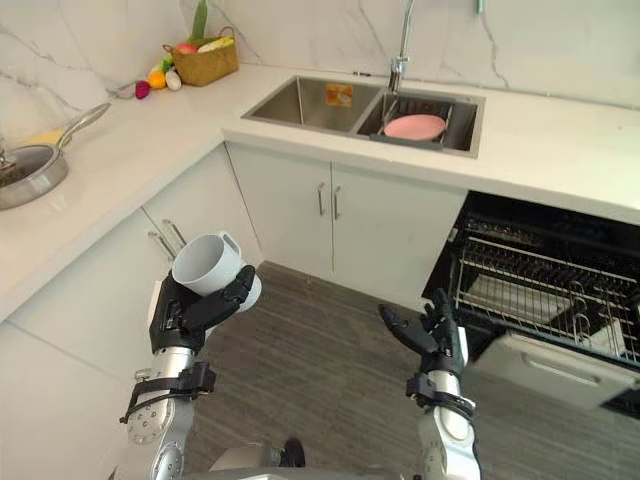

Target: Walk over to the sink, pick up the cup, carry it to the dishwasher, place the cup inside the dishwasher, then close the dishwasher door

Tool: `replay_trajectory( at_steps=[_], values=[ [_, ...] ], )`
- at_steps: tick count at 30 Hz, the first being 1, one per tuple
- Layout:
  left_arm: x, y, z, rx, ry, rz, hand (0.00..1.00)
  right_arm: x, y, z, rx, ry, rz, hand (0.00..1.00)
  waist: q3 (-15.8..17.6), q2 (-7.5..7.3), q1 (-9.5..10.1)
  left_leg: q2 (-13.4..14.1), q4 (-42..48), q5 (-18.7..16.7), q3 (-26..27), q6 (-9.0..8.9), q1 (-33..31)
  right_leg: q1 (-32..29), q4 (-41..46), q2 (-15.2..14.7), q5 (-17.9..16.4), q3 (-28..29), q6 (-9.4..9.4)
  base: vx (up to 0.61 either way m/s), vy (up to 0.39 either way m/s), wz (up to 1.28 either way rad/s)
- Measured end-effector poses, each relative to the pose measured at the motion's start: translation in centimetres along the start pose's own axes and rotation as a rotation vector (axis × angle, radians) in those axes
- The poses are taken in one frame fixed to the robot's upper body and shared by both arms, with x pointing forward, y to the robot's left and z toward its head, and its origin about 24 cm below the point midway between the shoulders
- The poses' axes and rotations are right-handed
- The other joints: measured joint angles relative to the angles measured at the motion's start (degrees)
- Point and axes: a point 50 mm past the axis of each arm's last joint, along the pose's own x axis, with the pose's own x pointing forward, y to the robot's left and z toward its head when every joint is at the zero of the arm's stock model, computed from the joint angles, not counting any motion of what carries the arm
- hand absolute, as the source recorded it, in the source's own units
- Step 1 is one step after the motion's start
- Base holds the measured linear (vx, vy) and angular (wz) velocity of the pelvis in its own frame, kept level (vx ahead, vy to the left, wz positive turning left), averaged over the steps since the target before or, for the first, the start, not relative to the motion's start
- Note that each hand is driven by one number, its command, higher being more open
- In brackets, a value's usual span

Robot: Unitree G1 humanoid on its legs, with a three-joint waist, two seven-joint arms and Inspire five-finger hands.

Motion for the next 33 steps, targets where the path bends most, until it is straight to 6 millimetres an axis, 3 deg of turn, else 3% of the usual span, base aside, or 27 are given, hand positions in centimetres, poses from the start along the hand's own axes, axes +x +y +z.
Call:
replay_trajectory(
  at_steps=[2,4,5,7,8,9,11,12,13,14,15,16,17,18,20,22,23,25,26,28,29,30,33],
  values=[
    [0.4,0.1,0.8,0.015,-0.046,-0.005,0.00,0.0,1.1,-0.1,0.014,-0.002,0.039,1.00,0.38,0.63,-0.06,2.31,-2.87,-0.52,0.64,-1.31,4.09,-5.23,-6.61,1.39,-1.73,-3.81,-1.56,0.29,-0.053,-0.33],
    [0.8,0.1,1.5,0.042,-0.083,-0.021,0.00,0.0,1.5,0.2,0.011,-0.017,0.055,1.00,0.49,0.77,-0.08,4.18,-4.53,-1.37,2.34,-2.73,6.89,-9.38,-17.17,1.92,-1.18,-7.98,-2.19,0.23,-0.090,-0.49],
    [0.9,0.4,1.6,0.076,-0.093,-0.018,0.00,0.0,1.8,0.7,-0.027,-0.046,0.059,1.00,0.50,0.79,-0.14,4.73,-5.83,-1.94,3.89,-3.92,9.22,-11.14,-24.49,1.82,1.80,-11.00,-2.80,0.25,-0.105,-0.64],
    [0.9,0.9,1.8,0.117,-0.102,-0.012,0.00,0.0,2.2,1.8,-0.082,-0.118,0.070,1.00,0.16,-1.06,-0.70,3.53,-6.66,-3.66,5.46,-5.88,12.40,-11.94,-33.07,0.53,15.62,-16.11,-5.55,0.30,-0.131,-0.67],
    [0.9,1.1,1.7,0.135,-0.099,-0.008,0.00,0.0,2.3,2.5,-0.111,-0.162,0.087,1.00,-0.54,-1.55,-0.79,2.68,-6.34,-5.49,6.70,-6.53,13.60,-11.91,-33.96,0.06,17.46,-17.14,-10.38,0.37,-0.186,-0.63],
    [0.8,0.5,1.4,0.100,-0.095,0.006,0.00,0.3,2.1,3.5,-0.159,-0.203,0.098,1.00,-0.42,0.40,-1.30,4.15,-5.53,-7.11,7.68,-6.61,13.42,-11.92,-34.93,2.12,16.62,-16.32,-10.21,0.36,-0.181,-0.53],
    [1.2,-1.1,1.5,0.069,-0.111,-0.031,0.00,0.6,1.3,4.3,-0.219,-0.232,0.077,1.00,-0.39,2.34,-1.86,6.00,-4.33,-9.08,8.64,-6.67,12.86,-11.91,-35.95,4.75,15.55,-16.40,-10.73,0.28,-0.123,-0.31],
    [1.3,-1.6,1.5,0.064,-0.118,-0.052,0.00,0.6,1.2,4.4,-0.236,-0.235,0.067,1.00,-0.32,2.34,-1.94,6.85,-2.99,-10.79,9.24,-6.67,12.89,-11.62,-36.06,5.84,13.09,-16.24,-11.65,0.24,-0.112,-0.37],
    [1.2,-1.8,1.4,0.059,-0.113,-0.060,0.00,0.6,1.1,4.4,-0.245,-0.239,0.059,1.00,-0.33,3.13,-2.27,8.31,-1.37,-12.39,9.97,-6.75,12.96,-11.42,-35.53,7.04,11.90,-16.16,-11.39,0.19,-0.087,-0.37],
    [1.0,-2.3,1.1,0.047,-0.102,-0.074,0.00,0.4,1.0,4.4,-0.240,-0.239,0.036,1.00,-0.41,5.23,-2.85,11.03,0.36,-14.24,10.85,-7.02,13.69,-10.41,-34.92,9.19,9.41,-16.54,-11.57,0.22,-0.050,-0.28],
    [1.0,-2.5,1.1,0.046,-0.100,-0.081,0.00,0.3,1.0,4.3,-0.237,-0.240,0.026,1.00,-0.77,5.21,-2.87,11.92,2.64,-14.21,11.08,-7.51,13.68,-9.81,-34.81,9.81,8.24,-16.45,-11.27,0.24,-0.047,-0.35],
    [1.1,-2.9,0.8,0.047,-0.095,-0.104,0.00,0.3,0.9,4.4,-0.238,-0.247,0.007,1.00,-0.60,5.69,-2.75,14.68,13.16,-14.00,9.97,-6.64,10.48,-8.86,-35.55,11.69,7.67,-15.73,-11.72,0.20,-0.044,-0.50],
    [1.1,-3.0,0.3,0.044,-0.074,-0.097,0.00,0.3,1.0,4.6,-0.247,-0.260,0.008,1.00,-0.65,6.53,-2.35,16.94,22.11,-11.54,8.74,-4.96,7.05,-7.17,-38.53,13.53,8.46,-14.24,-12.32,0.23,-0.046,-0.85],
    [0.9,-2.9,-0.2,0.046,-0.051,-0.089,0.00,0.1,1.4,5.0,-0.243,-0.282,0.019,1.00,-0.69,6.84,-1.82,17.77,26.93,-9.99,7.78,-5.57,5.13,-5.80,-40.93,14.88,9.27,-11.93,-12.58,0.25,0.018,-1.35],
    [0.5,-2.8,-0.7,0.066,-0.027,-0.060,0.00,0.1,2.5,6.8,-0.210,-0.397,0.060,1.00,-0.82,6.61,-1.00,13.44,21.23,-13.60,3.65,-5.43,2.40,-5.11,-43.76,15.73,9.59,-4.18,-11.98,0.28,0.080,-1.61],
    [0.1,-2.9,-0.9,0.077,-0.020,-0.046,0.00,0.3,3.2,7.9,-0.192,-0.465,0.086,1.00,-0.72,6.21,-0.73,10.18,15.10,-13.54,-2.73,-5.61,-0.37,-4.03,-46.06,16.09,10.08,1.68,-11.08,0.23,0.120,-1.56],
    [-0.3,-2.9,-1.1,0.083,-0.013,-0.029,0.00,0.5,3.8,8.3,-0.191,-0.493,0.117,1.00,-0.92,6.29,-0.67,9.25,10.71,-12.73,-7.52,-6.93,-1.56,-3.13,-47.57,16.50,10.13,5.31,-11.00,0.28,0.187,-1.88],
    [-0.8,-2.7,-1.2,0.090,-0.005,-0.013,0.00,0.5,4.5,8.6,-0.193,-0.514,0.157,1.00,-1.50,6.43,-0.55,9.59,5.16,-10.89,-11.33,-8.75,-2.25,-2.26,-49.27,16.54,10.88,7.76,-10.15,0.24,0.203,-1.56],
    [-0.8,-2.7,-1.3,0.089,-0.003,-0.012,0.00,0.5,4.6,8.6,-0.198,-0.517,0.173,1.00,-2.36,6.96,-0.57,10.57,0.14,-7.53,-12.50,-8.90,-2.41,-1.86,-50.37,16.85,11.77,9.39,-8.44,0.26,0.249,-1.33],
    [-0.5,-3.3,-1.1,0.072,-0.016,-0.035,0.00,0.6,4.0,8.9,-0.216,-0.519,0.166,1.00,-3.91,9.52,-1.30,11.50,-6.40,4.30,-12.09,-8.52,-2.44,-1.99,-50.35,18.20,11.57,11.35,-5.94,0.27,0.290,-0.97],
    [-0.1,-3.7,-0.9,0.068,-0.032,-0.064,0.00,0.7,3.5,8.7,-0.213,-0.500,0.145,1.00,-4.59,9.07,-1.41,11.26,-8.36,4.14,-10.14,-11.60,-0.61,-2.71,-48.62,17.31,10.53,11.81,-4.22,0.26,0.300,-0.74],
    [0.4,-3.9,-0.4,0.072,-0.062,-0.084,0.00,0.7,3.6,8.7,-0.193,-0.495,0.133,1.00,-4.77,7.62,-1.36,9.39,-10.99,4.56,-8.25,-11.18,1.11,-3.89,-46.63,14.30,9.85,7.77,-3.43,0.22,0.278,-0.60],
    [1.5,-4.6,0.5,0.079,-0.114,-0.141,0.00,0.6,3.9,8.5,-0.136,-0.479,0.120,1.00,-4.79,7.13,-2.68,6.52,-12.92,4.78,-7.39,-10.46,3.35,-2.46,-46.56,11.00,10.28,5.10,-2.39,0.14,0.291,-0.22]
  ],
)
